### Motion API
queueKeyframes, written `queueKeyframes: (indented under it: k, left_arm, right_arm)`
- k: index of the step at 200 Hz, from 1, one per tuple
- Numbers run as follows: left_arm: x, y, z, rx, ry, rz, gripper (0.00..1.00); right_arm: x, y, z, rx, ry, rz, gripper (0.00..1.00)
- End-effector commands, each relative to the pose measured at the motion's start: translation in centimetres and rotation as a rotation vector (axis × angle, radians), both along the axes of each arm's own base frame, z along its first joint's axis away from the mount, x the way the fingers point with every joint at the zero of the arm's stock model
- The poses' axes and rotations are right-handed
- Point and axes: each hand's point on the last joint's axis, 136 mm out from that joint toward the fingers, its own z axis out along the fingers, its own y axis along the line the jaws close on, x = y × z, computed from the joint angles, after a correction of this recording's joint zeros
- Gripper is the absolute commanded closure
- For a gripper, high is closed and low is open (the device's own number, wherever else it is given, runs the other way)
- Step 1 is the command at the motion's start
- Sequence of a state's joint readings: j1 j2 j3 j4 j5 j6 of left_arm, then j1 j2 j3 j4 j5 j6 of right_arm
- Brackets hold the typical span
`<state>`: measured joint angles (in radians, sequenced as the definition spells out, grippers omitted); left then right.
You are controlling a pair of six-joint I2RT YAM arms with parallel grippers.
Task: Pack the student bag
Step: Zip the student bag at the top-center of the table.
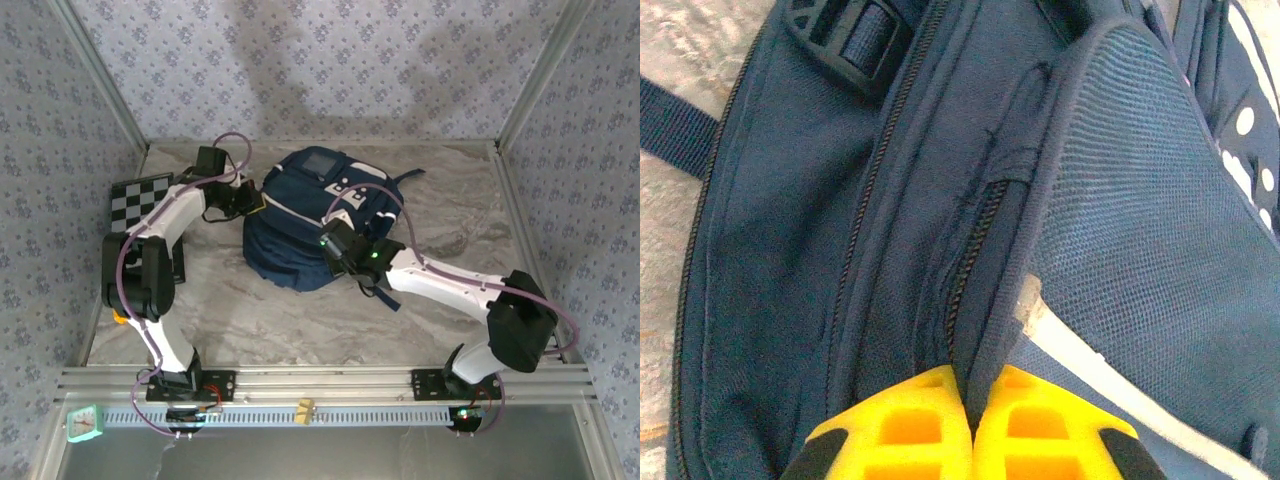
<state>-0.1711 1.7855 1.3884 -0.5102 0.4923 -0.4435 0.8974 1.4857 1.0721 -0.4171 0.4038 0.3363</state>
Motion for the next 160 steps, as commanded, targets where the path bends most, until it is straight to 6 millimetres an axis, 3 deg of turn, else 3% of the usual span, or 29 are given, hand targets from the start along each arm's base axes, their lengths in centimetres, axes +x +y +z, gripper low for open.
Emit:
queueKeyframes:
  k: [1,18,42,50,66,77,97,114,133,160]
  left_arm:
    - [5.7,5.3,2.8,0.146,-0.218,0.1,1.0]
    - [6.0,4.0,3.8,0.063,-0.22,0.089,0.98]
    - [5.0,3.0,5.0,-0.039,-0.187,0.109,0.52]
    - [4.1,3.1,5.4,-0.063,-0.168,0.144,0.45]
    - [2.0,2.7,6.2,-0.154,-0.139,0.213,0.39]
    - [0.1,2.1,5.7,-0.2,-0.094,0.269,0.37]
    - [-3.2,-1.2,5.8,-0.269,-0.061,0.297,0.32]
    - [-5.7,-5.1,5.5,-0.294,-0.024,0.293,0.3]
    - [-7.3,-8.1,5.1,-0.358,-0.001,0.312,0.3]
    - [-8.6,-9.6,3.4,-0.392,0.034,0.379,0.32]
  right_arm:
    - [-1.8,-3.8,-1.8,-0.191,0.074,0.014,1.0]
    - [-1.8,-0.6,-1.2,-0.08,0.068,0.071,1.0]
    - [-1.3,1.3,-1.4,-0.016,0.095,0.057,1.0]
    - [-1.2,1.4,-1.8,-0.013,0.108,0.038,1.0]
    - [-1.3,1.8,-2.3,-0.007,0.119,0.046,1.0]
    - [-1.4,1.7,-2.5,-0.01,0.122,0.039,1.0]
    - [-1.5,1.2,-2.6,-0.018,0.125,0.023,1.0]
    - [-1.5,0.8,-2.6,-0.019,0.126,0.009,1.0]
    - [-1.2,0.5,-2.5,-0.001,0.131,-0.009,1.0]
    - [-0.8,0.8,-2.2,0.03,0.127,-0.015,1.0]
